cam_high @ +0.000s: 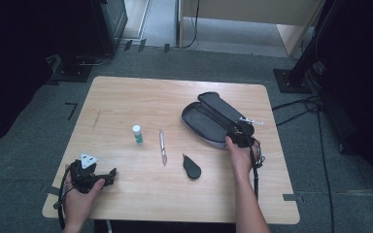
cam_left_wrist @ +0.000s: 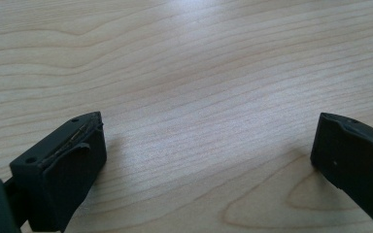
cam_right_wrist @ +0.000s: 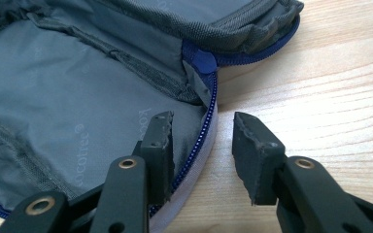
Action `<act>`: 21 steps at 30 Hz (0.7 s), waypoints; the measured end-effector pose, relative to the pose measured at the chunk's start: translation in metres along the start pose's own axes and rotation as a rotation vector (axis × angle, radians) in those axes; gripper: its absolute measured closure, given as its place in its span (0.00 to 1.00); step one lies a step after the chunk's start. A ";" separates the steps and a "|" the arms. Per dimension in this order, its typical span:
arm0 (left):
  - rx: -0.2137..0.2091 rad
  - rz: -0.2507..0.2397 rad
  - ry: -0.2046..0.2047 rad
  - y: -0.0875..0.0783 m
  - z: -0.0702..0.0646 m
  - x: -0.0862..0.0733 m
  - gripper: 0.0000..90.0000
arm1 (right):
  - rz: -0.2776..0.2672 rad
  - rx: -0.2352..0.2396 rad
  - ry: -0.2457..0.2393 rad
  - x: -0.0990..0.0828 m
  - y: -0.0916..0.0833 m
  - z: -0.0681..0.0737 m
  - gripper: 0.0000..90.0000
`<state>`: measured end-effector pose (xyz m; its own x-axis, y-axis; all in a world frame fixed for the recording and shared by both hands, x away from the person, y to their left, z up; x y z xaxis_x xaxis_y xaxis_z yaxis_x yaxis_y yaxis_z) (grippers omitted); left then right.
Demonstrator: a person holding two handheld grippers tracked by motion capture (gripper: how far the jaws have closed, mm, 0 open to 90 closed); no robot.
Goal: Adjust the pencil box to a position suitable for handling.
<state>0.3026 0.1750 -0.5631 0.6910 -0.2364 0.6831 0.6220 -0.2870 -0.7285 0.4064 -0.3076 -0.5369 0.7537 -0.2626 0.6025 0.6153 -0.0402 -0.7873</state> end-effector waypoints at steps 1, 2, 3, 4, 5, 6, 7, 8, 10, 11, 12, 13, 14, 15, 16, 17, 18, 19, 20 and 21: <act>0.000 0.000 0.000 0.000 0.000 0.000 0.00 | 0.003 0.002 -0.001 -0.001 0.002 0.001 0.69; 0.000 0.000 0.000 0.000 0.000 0.000 0.00 | 0.003 0.002 -0.001 -0.001 0.002 0.001 0.69; 0.000 0.000 0.000 0.000 0.000 0.000 0.00 | 0.004 0.000 0.002 -0.001 0.003 0.001 0.69; 0.000 0.000 0.000 0.000 0.000 0.000 0.00 | 0.004 -0.002 0.002 -0.001 0.003 0.001 0.69; 0.000 0.000 0.000 0.000 0.000 0.000 0.00 | 0.012 0.005 0.011 -0.001 0.004 0.001 0.71; 0.000 0.000 0.000 0.000 0.000 0.000 0.00 | 0.013 0.001 0.013 -0.001 0.005 0.001 0.72; 0.000 0.000 0.000 0.000 0.000 0.000 0.00 | 0.013 0.000 0.006 -0.002 0.006 0.001 0.74; 0.000 0.000 0.000 0.000 0.000 0.000 0.00 | 0.016 0.002 0.006 -0.002 0.007 0.002 0.75; 0.000 0.000 0.000 0.000 0.000 0.000 0.00 | 0.018 -0.001 0.010 -0.003 0.008 0.001 0.78; 0.000 0.000 0.000 0.000 0.000 0.000 0.00 | 0.018 0.000 0.017 -0.003 0.009 0.001 0.79; 0.000 0.000 0.000 0.000 0.000 0.000 0.00 | 0.014 -0.005 0.023 -0.002 0.009 0.001 0.80; 0.000 0.000 0.000 0.000 0.000 0.000 0.00 | 0.011 -0.007 0.027 -0.002 0.009 0.000 0.83; 0.000 0.000 0.000 0.000 0.000 0.000 0.00 | 0.007 -0.015 0.023 -0.001 0.009 -0.001 0.85; 0.000 0.000 0.000 0.000 0.000 0.000 0.00 | 0.006 -0.015 0.027 -0.001 0.009 -0.001 0.87; 0.000 0.000 0.000 0.000 0.000 0.000 0.00 | 0.006 -0.013 0.038 -0.001 0.008 -0.001 0.91; 0.000 0.000 0.000 0.000 0.000 0.000 0.00 | -0.004 -0.014 0.040 0.000 0.008 -0.003 0.94; 0.000 0.000 0.000 0.000 0.000 0.000 0.00 | -0.004 -0.012 0.052 0.001 0.007 -0.004 0.96; 0.000 -0.001 -0.001 0.000 0.000 0.000 0.00 | -0.006 -0.008 0.053 0.001 0.007 -0.005 0.97; 0.000 -0.001 -0.001 0.000 0.000 0.000 0.00 | -0.005 0.000 0.069 0.002 0.007 -0.006 0.97; 0.000 0.000 0.000 0.000 0.000 0.000 0.00 | -0.005 0.000 0.069 0.002 0.007 -0.006 0.97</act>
<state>0.3026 0.1750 -0.5631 0.6910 -0.2362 0.6832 0.6221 -0.2871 -0.7284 0.4104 -0.3139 -0.5417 0.7330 -0.3278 0.5961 0.6192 -0.0413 -0.7842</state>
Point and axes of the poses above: each handheld gripper's, and its own axes: y roughly forward along the jaws, x roughly out of its top, z roughly to its left, the point moved 6 cm from there along y, roughly forward along the jaws, and after that the axes turned 5 degrees about -x, right-handed, at the moved point
